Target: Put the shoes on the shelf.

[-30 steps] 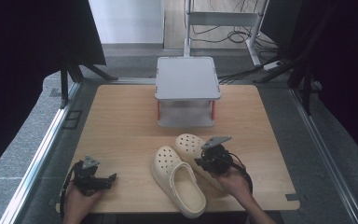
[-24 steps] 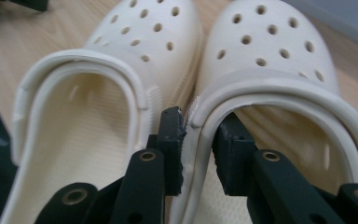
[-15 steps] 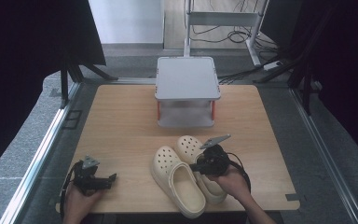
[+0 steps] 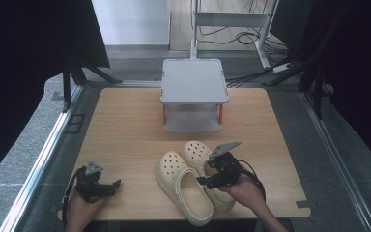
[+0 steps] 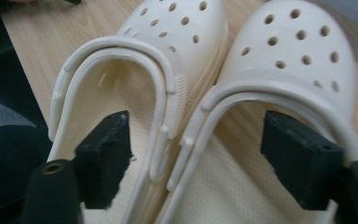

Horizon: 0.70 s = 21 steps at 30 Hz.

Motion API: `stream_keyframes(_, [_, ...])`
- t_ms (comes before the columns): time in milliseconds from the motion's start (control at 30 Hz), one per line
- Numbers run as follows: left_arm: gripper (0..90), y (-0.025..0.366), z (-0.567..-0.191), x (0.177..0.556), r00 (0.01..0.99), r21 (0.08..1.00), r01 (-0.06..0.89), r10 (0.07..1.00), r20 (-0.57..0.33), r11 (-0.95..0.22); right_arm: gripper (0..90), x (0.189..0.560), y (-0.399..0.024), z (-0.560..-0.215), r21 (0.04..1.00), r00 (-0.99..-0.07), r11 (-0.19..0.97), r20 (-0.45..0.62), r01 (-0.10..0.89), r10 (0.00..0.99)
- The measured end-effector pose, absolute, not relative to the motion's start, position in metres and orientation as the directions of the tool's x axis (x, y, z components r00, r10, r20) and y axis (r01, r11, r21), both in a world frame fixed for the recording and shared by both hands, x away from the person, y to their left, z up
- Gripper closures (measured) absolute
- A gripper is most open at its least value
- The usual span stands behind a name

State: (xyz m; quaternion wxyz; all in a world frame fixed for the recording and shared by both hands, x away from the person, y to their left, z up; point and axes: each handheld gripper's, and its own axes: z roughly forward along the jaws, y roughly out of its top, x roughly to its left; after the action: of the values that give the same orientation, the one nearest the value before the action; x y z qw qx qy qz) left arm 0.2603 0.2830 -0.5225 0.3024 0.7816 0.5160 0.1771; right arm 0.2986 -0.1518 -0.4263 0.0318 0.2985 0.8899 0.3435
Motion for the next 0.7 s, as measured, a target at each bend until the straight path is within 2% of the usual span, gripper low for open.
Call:
stream_keyframes(467, [0.0, 0.283, -0.523, 0.26, 0.404, 0.656, 0.699, 0.914, -0.036, -0.283, 16.8, 0.302, -0.118, -0.45, 0.591, -0.83, 0.633, 0.119, 0.499, 0.544])
stream_keyframes(567, [0.0, 0.283, -0.523, 0.26, 0.403, 0.656, 0.7, 0.915, -0.035, -0.283, 18.1, 0.304, -0.114, -0.454, 0.586, -0.824, 0.636, 0.101, 0.502, 0.557])
stream_keyframes(700, [0.0, 0.283, -0.523, 0.26, 0.404, 0.656, 0.699, 0.914, -0.036, -0.283, 24.1, 0.304, -0.111, -0.455, 0.585, -0.806, 0.634, 0.06, 0.506, 0.589])
